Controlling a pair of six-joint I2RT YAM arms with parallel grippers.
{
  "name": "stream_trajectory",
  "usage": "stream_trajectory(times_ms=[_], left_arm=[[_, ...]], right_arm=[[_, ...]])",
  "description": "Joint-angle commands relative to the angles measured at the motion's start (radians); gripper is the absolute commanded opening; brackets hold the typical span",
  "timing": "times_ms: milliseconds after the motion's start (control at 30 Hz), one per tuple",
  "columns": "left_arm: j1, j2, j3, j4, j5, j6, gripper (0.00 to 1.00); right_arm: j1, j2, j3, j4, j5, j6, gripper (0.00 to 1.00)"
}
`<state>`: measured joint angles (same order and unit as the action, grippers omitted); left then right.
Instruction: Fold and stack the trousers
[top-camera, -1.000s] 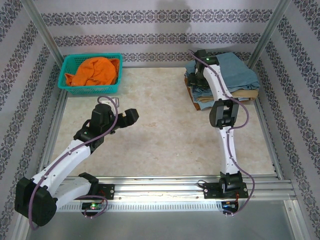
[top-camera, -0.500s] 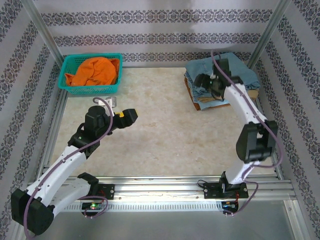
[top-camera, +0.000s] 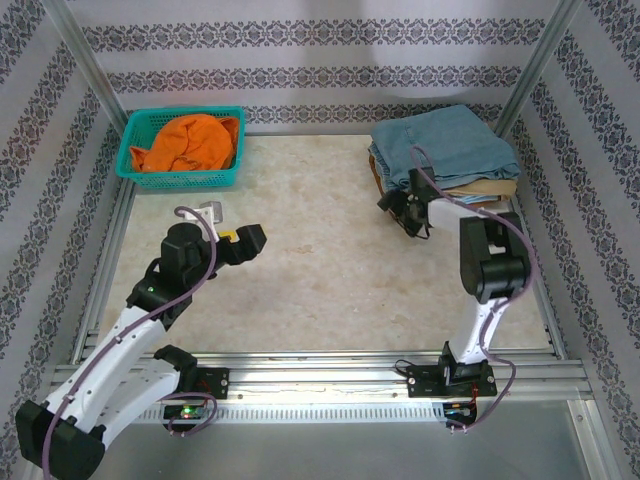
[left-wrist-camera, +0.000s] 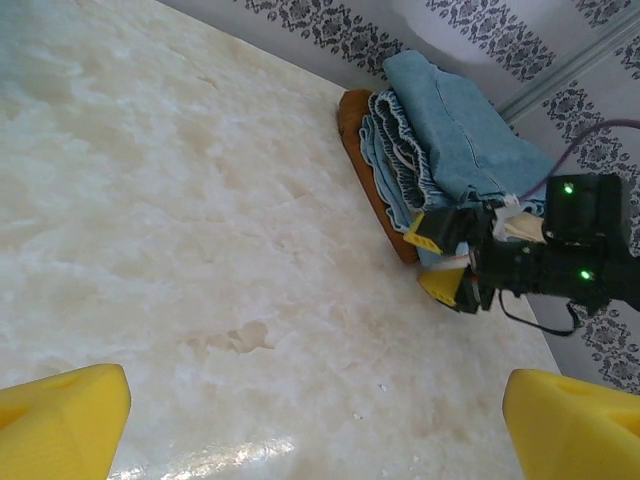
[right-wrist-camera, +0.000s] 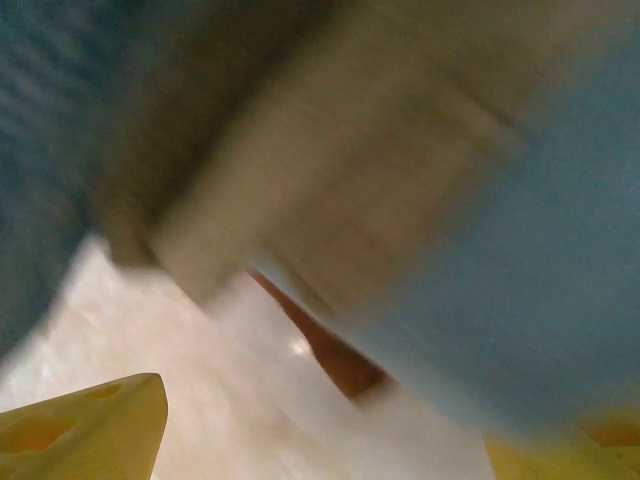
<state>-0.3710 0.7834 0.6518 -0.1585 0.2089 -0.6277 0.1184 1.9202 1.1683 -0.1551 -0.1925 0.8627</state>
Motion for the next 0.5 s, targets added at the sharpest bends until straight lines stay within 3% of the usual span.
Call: stream_trajectory(times_ms=[0,300,467], left_arm=[[0.013,-0.021,0.000,-0.042,-0.024,0.037,0.96],[0.018,0.010,0.036,-0.053,-0.013,0.066,0.97],[0.018,0.028,0.055,-0.047,0.009,0.066,0.97]], right_arm=[[0.018,0.097,0.114,0.115,-0.023,0.013,0.80],[0.026,0.232,0.405,-0.031,-0.046,-0.039,0.79],[0.022,0.185,0.360,-0.051,-0.024,-0.056,0.78]])
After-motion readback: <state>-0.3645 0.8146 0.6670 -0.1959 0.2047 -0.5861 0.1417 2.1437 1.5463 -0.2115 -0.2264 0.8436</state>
